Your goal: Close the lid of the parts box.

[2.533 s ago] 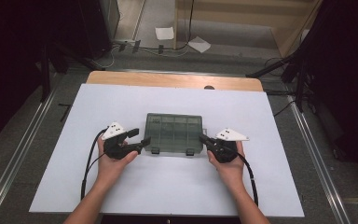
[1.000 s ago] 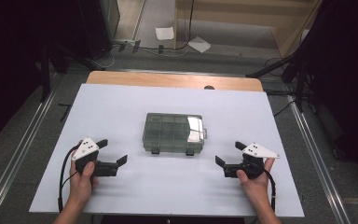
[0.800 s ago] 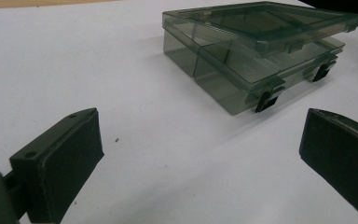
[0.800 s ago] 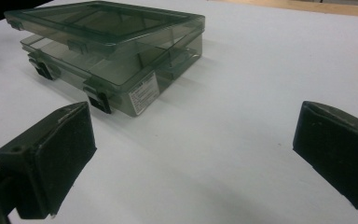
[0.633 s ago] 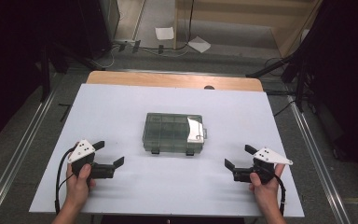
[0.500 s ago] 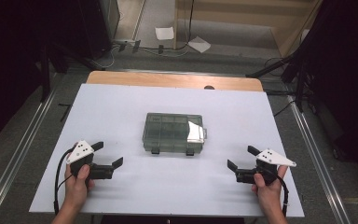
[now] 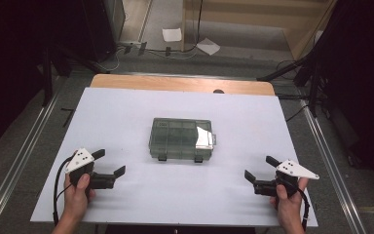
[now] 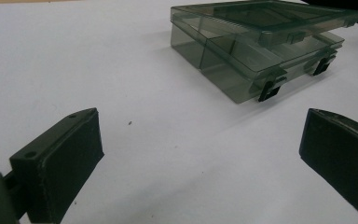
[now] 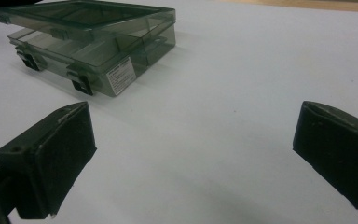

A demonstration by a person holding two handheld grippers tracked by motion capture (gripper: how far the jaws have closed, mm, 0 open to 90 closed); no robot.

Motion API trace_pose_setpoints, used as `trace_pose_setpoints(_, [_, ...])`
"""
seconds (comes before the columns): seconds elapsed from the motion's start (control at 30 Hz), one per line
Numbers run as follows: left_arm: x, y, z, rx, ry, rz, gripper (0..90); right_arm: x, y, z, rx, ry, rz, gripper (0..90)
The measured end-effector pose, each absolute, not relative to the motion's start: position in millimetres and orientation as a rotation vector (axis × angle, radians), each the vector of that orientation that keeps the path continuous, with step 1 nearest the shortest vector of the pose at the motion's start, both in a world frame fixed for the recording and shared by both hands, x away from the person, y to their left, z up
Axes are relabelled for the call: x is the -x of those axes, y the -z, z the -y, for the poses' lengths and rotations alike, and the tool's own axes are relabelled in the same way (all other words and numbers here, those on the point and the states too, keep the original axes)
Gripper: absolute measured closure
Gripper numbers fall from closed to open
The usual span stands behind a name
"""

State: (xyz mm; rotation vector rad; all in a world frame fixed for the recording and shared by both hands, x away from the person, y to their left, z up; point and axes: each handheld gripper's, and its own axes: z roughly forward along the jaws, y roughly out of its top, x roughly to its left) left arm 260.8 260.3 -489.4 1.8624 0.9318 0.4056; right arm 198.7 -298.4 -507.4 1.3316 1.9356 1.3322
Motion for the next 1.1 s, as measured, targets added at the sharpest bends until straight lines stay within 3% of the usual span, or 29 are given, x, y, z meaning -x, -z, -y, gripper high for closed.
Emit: trace_pose_setpoints(1.1, [-255, 488, -274, -1.856, -0.414, -0.949, 0.0, -177, 509, 328, -1.372, -1.326, -1.883, 0.0])
